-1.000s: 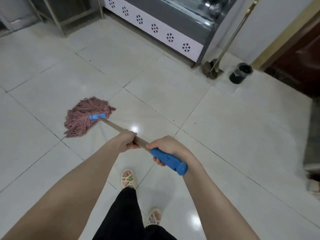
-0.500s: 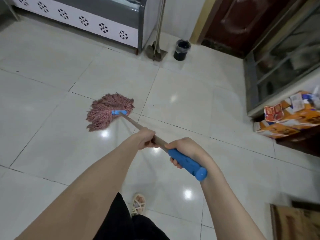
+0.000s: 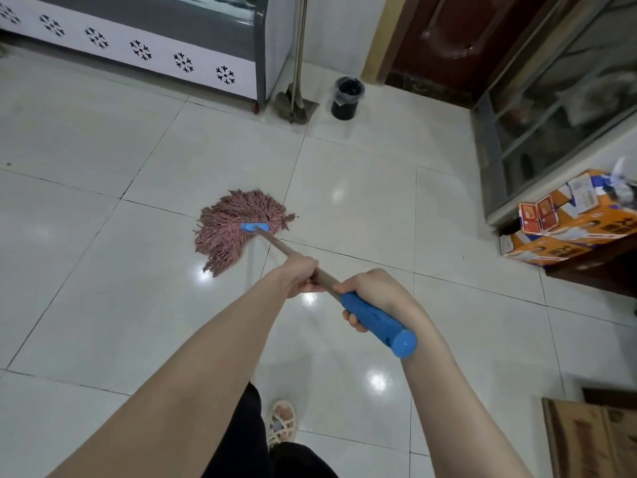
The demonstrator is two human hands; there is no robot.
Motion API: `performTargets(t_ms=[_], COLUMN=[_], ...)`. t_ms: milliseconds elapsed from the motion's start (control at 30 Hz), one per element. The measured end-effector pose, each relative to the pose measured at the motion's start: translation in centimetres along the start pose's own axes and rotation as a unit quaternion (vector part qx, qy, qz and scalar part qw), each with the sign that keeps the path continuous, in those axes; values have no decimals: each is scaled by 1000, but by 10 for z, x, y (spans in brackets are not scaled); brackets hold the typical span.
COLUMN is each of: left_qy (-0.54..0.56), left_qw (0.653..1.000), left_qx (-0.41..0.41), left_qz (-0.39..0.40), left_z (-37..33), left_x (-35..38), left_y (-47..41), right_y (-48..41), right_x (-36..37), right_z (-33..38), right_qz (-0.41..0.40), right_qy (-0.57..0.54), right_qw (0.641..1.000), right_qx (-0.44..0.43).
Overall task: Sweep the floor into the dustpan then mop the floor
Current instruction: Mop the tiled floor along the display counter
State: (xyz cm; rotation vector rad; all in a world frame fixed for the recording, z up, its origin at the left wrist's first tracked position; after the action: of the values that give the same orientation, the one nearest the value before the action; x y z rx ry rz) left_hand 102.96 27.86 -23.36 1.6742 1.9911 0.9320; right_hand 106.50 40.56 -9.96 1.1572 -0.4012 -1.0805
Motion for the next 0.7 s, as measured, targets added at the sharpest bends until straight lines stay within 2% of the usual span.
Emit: performTargets(t_ms=[200, 500, 700], left_qy=[9, 26, 20], left_qw=[1000, 999, 1000], left_qx=[-6, -7, -9], left_qz=[-22, -32, -20], left_z=[-35, -140, -198], left_x=[-42, -131, -161], left_y=[-48, -147, -194], right_y=[-36, -105, -131], right_x=[27, 72, 81], right_z=[56, 208, 281], right_qz=[4, 2, -1], right_qy=[-12, -16, -22], right_qw=[1000, 1000, 1000], right_qx=[3, -7, -3])
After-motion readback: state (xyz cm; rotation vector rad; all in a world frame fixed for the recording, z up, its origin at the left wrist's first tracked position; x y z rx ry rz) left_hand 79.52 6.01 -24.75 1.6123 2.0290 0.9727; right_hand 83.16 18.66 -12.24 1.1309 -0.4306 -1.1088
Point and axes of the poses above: each hand's wrist, its own y-axis away from the middle knuckle, its own x-axis out of the palm, z = x × y, the point moved 10 cm from there along -y, towards the middle knuckle, and after that the axes turned 8 degrees about x, right-handed, at the moved point
